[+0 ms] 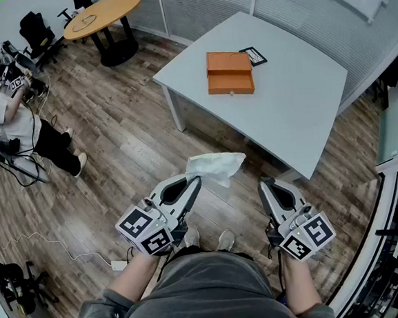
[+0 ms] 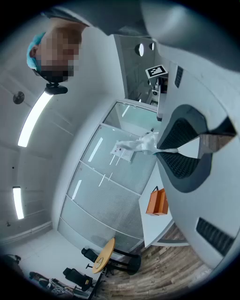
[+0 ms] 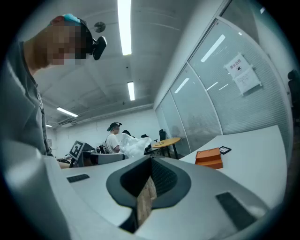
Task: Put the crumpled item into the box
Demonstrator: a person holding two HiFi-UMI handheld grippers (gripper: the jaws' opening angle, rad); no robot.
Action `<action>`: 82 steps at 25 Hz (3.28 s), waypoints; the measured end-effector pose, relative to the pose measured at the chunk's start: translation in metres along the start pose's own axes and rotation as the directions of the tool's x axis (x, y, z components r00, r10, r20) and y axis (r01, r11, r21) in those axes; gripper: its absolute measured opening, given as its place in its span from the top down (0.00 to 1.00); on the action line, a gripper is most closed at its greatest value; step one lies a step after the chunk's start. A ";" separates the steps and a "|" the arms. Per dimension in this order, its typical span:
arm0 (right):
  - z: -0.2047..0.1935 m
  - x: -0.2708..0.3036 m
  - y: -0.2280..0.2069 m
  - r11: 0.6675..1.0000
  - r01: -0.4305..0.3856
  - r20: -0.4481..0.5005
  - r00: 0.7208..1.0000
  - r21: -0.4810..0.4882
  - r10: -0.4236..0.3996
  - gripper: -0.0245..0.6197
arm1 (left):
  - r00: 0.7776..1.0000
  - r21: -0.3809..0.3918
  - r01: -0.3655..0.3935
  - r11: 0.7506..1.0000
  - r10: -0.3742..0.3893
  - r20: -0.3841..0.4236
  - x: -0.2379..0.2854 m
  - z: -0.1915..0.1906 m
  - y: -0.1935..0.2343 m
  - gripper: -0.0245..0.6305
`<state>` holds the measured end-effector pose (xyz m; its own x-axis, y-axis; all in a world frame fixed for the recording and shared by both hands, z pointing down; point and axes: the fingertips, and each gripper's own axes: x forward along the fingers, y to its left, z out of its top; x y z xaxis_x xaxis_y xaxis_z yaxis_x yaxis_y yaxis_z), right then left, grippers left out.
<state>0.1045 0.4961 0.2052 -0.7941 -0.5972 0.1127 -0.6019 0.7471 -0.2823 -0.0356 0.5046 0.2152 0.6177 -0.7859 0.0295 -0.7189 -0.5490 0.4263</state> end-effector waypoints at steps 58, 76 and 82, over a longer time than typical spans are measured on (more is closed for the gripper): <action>-0.011 0.060 -0.099 0.998 -0.014 -0.049 0.999 0.068 0.017 0.95 | 0.996 -0.031 -0.089 0.996 0.089 0.007 0.080 -0.005 0.072 0.91; 0.003 0.183 -0.132 0.997 0.025 -0.081 0.997 0.076 -0.019 0.95 | 0.999 -0.063 -0.052 0.997 0.052 -0.013 0.122 0.038 0.189 0.91; 0.013 0.217 -0.142 0.996 0.049 -0.087 0.995 0.069 -0.043 0.95 | 1.000 -0.075 -0.027 0.997 0.025 -0.017 0.136 0.053 0.220 0.91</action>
<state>0.0184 0.2564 0.2579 -0.7718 -0.6011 0.2075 -0.6330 0.6948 -0.3415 -0.1270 0.2618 0.2650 0.6046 -0.7946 0.0556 -0.7093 -0.5053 0.4916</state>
